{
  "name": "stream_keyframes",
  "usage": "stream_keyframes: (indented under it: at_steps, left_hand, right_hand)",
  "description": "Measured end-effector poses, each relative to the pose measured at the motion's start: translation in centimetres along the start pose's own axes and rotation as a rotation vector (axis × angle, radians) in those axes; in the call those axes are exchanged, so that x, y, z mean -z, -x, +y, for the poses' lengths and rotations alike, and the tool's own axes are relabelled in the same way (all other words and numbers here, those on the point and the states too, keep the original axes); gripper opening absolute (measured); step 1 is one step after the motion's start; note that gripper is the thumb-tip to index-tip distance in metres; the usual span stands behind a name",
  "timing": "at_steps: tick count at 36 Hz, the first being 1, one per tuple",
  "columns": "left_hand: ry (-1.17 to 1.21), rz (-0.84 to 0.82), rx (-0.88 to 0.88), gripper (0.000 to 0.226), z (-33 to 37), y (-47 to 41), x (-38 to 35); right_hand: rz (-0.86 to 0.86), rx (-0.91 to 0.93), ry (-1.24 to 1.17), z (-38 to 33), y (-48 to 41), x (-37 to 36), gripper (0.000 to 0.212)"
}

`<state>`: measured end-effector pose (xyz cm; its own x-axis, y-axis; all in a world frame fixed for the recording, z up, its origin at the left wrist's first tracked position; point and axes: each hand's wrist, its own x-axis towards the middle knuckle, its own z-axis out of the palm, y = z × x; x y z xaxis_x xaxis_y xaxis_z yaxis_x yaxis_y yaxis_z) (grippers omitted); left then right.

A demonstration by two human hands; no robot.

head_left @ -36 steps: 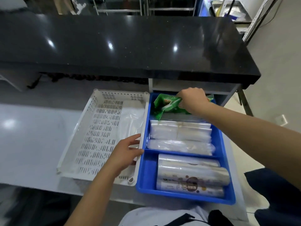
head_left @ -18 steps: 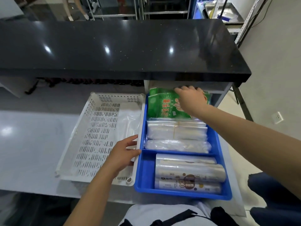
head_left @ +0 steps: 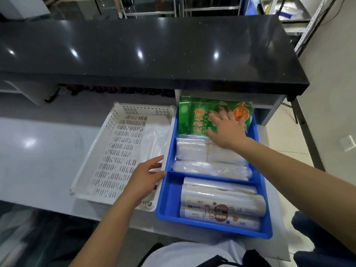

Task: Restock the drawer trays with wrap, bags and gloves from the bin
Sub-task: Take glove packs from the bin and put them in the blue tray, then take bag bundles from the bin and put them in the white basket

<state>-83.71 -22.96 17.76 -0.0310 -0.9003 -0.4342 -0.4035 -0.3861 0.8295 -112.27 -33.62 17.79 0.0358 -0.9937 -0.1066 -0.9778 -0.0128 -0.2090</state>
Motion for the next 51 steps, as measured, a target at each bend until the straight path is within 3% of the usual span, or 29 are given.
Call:
stream_keyframes:
  at_steps: [5, 10, 15, 21, 28, 34, 43, 51]
  left_hand:
    - [-0.093, 0.091, -0.029, 0.047, 0.0, 1.0, -0.6]
    - [-0.193, 0.156, -0.052, 0.047, 0.1, 2.7, -0.6]
    - [-0.371, 0.236, -0.173, 0.058, -0.4, 6.7, 0.1]
    - [-0.459, 0.381, -0.148, 0.076, -4.7, 12.3, 4.9]
    - [-0.419, 0.581, -0.009, 0.088, -13.5, 18.5, 13.1]
    - [-0.264, 0.687, 0.117, 0.086, -21.9, 23.8, 19.5]
    - [-0.072, 0.830, 0.218, 0.083, -29.4, 29.4, 26.8]
    - [0.042, 0.840, 0.315, 0.083, -34.0, 28.6, 31.5]
  right_hand:
    - [0.021, 0.075, -0.151, -3.1, 2.8, 0.8, 0.065]
    - [-0.064, 0.252, -0.320, -6.8, 6.9, 1.3, 0.061]
    - [-0.127, 0.309, -0.426, -9.9, 10.2, 1.7, 0.059]
    - [-0.189, 0.389, -0.465, -17.1, 13.8, 1.3, 0.059]
    - [-0.249, 0.554, -0.611, -29.1, 19.3, -1.7, 0.056]
    - [-0.341, 0.737, -0.504, -39.2, 23.7, -6.8, 0.055]
    - [-0.487, 0.800, -0.407, -50.2, 25.8, -10.2, 0.059]
    - [-0.577, 0.824, -0.277, -58.2, 23.1, -12.9, 0.060]
